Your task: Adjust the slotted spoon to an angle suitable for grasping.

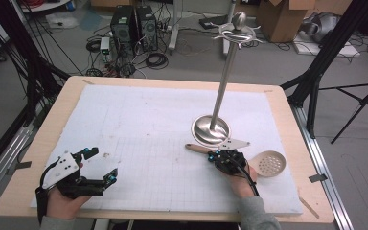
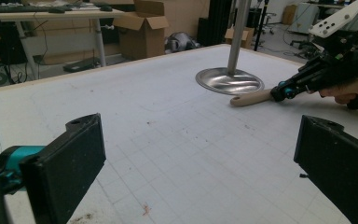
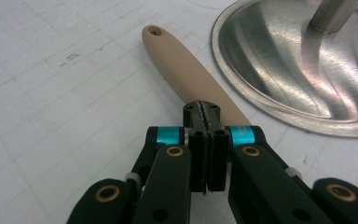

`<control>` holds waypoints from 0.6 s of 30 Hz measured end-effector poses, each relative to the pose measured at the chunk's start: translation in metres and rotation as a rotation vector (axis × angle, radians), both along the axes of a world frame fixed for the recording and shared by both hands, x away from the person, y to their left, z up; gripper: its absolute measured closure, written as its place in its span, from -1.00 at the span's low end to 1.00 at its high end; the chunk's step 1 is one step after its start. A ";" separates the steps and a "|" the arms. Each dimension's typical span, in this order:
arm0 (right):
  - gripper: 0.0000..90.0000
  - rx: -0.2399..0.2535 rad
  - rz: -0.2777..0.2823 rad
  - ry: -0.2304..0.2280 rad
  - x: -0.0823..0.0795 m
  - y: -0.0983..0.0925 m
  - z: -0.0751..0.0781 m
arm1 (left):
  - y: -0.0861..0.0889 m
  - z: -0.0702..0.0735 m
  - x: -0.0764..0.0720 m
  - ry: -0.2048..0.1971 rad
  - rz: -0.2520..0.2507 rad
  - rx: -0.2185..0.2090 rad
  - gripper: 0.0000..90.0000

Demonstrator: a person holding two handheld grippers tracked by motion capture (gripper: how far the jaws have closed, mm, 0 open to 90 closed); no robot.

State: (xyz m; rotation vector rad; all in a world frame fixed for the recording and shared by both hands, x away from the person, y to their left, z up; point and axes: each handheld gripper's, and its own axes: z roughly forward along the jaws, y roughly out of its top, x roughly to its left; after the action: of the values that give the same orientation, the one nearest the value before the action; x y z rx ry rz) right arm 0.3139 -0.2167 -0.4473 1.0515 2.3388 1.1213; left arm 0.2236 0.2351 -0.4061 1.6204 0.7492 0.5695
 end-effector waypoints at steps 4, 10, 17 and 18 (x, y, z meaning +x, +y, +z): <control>1.00 -0.004 -0.004 -0.002 0.000 0.001 0.000 | 0.000 0.000 0.001 0.001 -0.002 0.002 -0.95; 1.00 -0.014 -0.017 -0.007 -0.003 0.002 0.001 | -0.002 -0.001 0.004 0.000 -0.007 -0.001 -0.95; 1.00 0.005 -0.005 -0.045 -0.014 -0.006 0.014 | -0.005 -0.002 0.010 0.004 -0.023 -0.004 -0.95; 1.00 0.010 -0.008 -0.043 -0.015 -0.007 0.015 | -0.006 -0.002 0.011 0.005 -0.024 -0.004 -0.95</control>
State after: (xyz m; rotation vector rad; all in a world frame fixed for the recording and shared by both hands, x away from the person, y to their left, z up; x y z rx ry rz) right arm 0.2985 -0.2236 -0.4322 1.0294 2.2961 1.1422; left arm 0.2348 0.2293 -0.4079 1.6257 0.7331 0.5464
